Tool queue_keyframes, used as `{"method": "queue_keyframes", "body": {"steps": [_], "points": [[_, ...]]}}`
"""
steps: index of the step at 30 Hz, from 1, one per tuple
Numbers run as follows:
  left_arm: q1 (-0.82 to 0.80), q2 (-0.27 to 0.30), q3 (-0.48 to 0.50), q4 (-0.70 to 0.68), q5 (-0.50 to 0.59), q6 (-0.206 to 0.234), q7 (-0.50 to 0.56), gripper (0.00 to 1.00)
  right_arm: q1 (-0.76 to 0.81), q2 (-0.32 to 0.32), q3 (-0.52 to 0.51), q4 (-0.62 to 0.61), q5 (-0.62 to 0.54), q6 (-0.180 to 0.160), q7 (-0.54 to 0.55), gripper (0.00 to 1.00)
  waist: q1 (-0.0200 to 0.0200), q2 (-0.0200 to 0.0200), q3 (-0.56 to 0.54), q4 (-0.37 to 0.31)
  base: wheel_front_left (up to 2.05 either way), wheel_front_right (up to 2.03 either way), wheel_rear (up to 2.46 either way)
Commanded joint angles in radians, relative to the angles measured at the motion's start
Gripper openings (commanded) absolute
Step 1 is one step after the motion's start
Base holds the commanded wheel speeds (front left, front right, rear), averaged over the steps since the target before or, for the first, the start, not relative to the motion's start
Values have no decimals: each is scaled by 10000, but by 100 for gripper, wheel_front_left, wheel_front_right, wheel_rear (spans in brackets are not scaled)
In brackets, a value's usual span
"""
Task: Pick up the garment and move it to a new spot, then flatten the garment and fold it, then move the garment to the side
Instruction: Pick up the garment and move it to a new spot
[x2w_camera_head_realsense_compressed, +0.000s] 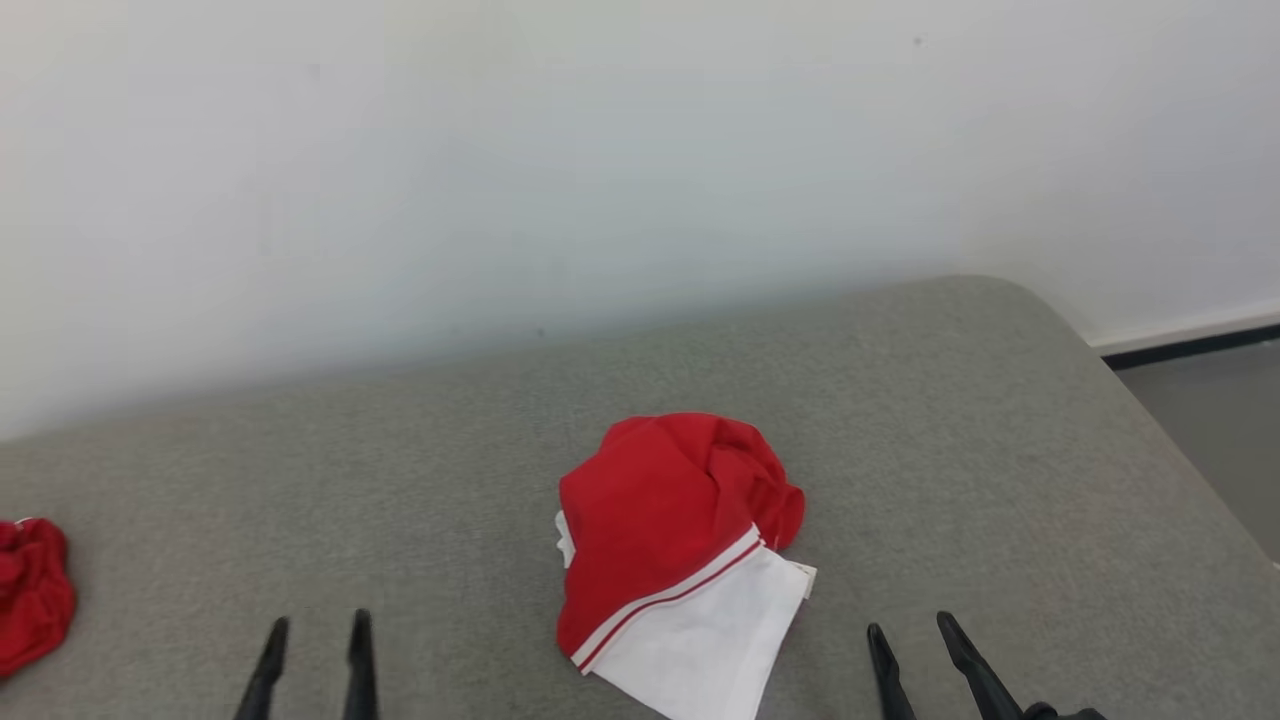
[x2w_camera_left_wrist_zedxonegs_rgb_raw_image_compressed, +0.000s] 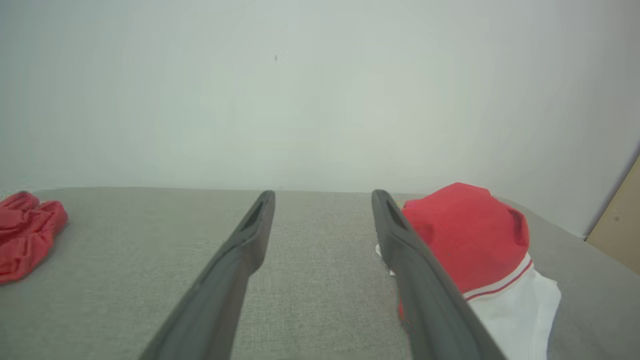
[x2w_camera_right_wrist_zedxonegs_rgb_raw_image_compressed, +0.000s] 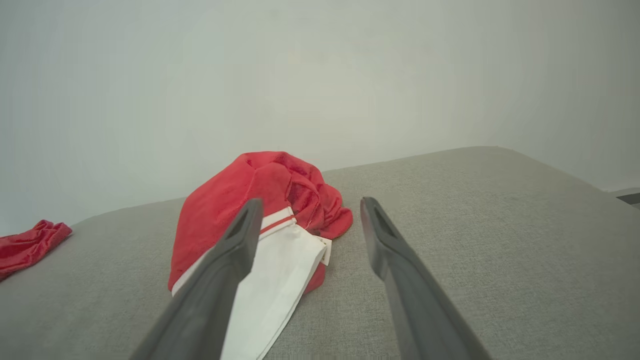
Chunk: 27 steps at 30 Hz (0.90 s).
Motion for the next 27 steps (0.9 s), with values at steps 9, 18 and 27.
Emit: {"method": "queue_keyframes", "body": {"steps": [9, 18, 27], "points": [[1375, 42, 858, -375, 969, -93, -23, 100, 236, -561, 285, 329, 143, -21, -91, 100, 1, 0, -377, 836, 0, 0, 0], [2100, -22, 1134, 80, 959, -327, -23, 100, 461, -650, 20, 670, 164, -21, -100, 100, 1, 0, -493, 1265, 0, 0, 0], [2046, 123, 1113, 385, 987, -414, -24, 100, 388, -505, -48, 971, 77, -21, -102, 100, 1, 0, -540, 1445, 0, 0, 0]]}}
